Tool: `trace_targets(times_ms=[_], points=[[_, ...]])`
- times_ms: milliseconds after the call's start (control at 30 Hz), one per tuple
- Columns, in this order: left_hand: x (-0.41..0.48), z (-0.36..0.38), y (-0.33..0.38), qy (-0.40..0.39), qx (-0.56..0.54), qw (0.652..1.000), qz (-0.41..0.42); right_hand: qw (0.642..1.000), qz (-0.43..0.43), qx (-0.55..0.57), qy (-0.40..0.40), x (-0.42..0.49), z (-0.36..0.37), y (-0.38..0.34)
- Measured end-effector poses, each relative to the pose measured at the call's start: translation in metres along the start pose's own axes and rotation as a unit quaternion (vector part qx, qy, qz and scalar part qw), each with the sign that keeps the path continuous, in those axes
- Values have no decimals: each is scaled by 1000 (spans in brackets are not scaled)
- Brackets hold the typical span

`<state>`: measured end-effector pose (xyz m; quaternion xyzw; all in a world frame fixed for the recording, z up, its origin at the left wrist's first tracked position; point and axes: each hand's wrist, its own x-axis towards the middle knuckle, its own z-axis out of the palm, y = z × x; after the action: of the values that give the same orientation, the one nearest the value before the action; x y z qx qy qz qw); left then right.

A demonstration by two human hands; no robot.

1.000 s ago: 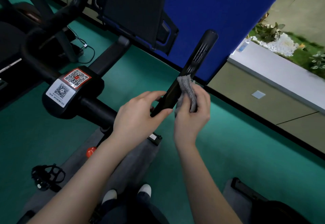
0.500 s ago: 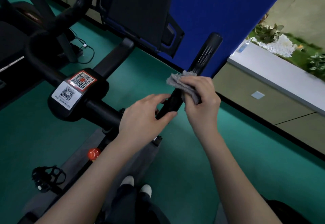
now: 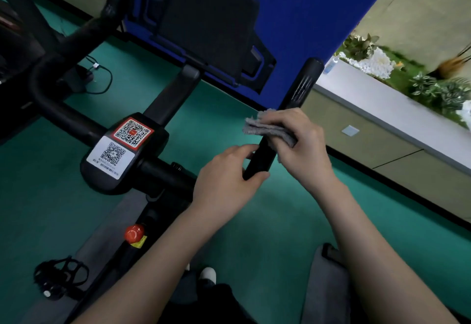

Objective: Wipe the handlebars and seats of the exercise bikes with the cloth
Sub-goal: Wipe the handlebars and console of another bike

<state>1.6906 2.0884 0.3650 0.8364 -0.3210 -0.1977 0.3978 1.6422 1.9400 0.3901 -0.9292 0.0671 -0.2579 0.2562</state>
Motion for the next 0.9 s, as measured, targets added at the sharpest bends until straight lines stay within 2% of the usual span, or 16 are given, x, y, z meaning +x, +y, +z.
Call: trace_targets(times_ms=[100, 333, 433, 533, 633, 767, 900], points=[[-1, 0, -2, -6, 7, 1000, 12, 994, -7, -71, -83, 9, -6, -2], [-1, 1, -3, 2, 7, 1000, 20, 982, 27, -96, -159, 23, -11, -16], [0, 1, -4, 2, 8, 1000, 23, 966, 30, -107, -236, 40, -10, -22], [-1, 2, -5, 3, 8, 1000, 28, 944, 15, -168, -285, 54, -9, -19], [-1, 2, -6, 4, 0, 1000, 23, 944, 21, -214, -251, 65, -13, -8], [-1, 3, -6, 9, -3, 1000, 14, 963, 18, -210, -168, 60, -12, -3], [0, 2, -3, 11, -5, 1000, 2, 967, -28, -176, -180, 42, -11, -2]])
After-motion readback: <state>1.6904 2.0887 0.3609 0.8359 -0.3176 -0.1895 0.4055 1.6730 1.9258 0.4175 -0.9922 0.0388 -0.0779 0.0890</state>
